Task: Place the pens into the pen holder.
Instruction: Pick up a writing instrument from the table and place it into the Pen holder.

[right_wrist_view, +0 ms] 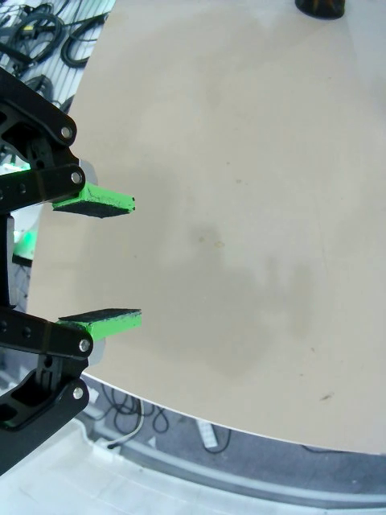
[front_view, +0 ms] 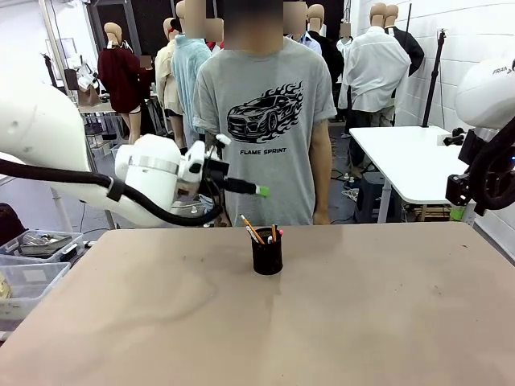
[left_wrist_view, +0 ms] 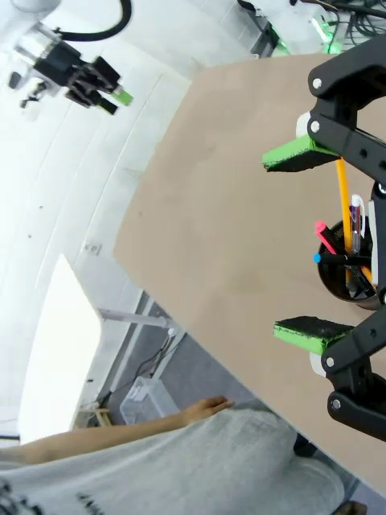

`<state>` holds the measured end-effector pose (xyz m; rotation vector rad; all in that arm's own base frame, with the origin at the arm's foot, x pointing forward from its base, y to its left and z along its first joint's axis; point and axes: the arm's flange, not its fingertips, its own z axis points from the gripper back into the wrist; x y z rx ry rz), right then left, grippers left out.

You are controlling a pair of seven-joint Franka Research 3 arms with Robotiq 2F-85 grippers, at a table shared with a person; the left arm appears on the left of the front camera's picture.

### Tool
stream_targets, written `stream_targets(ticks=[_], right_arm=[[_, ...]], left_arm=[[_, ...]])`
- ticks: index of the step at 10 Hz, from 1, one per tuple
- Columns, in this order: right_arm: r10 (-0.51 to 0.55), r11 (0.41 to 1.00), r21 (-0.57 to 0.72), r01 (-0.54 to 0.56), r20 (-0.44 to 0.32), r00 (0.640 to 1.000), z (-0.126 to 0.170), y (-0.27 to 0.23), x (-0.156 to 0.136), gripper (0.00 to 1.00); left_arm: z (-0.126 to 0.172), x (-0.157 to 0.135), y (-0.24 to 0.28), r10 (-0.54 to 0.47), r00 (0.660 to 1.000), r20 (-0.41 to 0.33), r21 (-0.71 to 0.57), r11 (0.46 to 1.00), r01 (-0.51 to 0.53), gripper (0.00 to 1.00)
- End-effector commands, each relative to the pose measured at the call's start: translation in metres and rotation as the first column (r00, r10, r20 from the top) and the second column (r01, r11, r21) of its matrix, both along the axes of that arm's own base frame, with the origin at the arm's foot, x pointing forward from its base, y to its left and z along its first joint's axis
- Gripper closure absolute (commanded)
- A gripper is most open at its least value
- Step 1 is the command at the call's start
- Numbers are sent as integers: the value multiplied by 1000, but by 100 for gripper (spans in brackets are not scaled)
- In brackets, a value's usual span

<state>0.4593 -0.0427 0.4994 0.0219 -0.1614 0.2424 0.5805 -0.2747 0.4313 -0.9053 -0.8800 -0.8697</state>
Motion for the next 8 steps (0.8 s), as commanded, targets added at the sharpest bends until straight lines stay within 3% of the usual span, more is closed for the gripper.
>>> stream_targets(ticks=[1, 3, 5, 7, 8], right_arm=[[2, 1000, -14, -2, 10, 1000, -2, 0, 0, 41], [2, 1000, -14, -2, 10, 1000, -2, 0, 0, 41], [2, 1000, -14, -2, 10, 1000, -2, 0, 0, 41], [2, 1000, -14, -2, 10, 1000, -2, 0, 0, 41], [2, 1000, -14, -2, 10, 1000, -2, 0, 0, 41]], left_arm=[[51, -9, 40, 12, 1000, -24, 116, 993, -9, 6], [80, -18, 91, 107, 994, -31, 371, 925, -88, 6], [99, -43, 152, 309, 947, -86, 584, 786, -204, 6], [108, -73, 198, 488, 867, -96, 695, 657, -292, 6], [108, -87, 219, 581, 807, -105, 745, 584, -323, 6]])
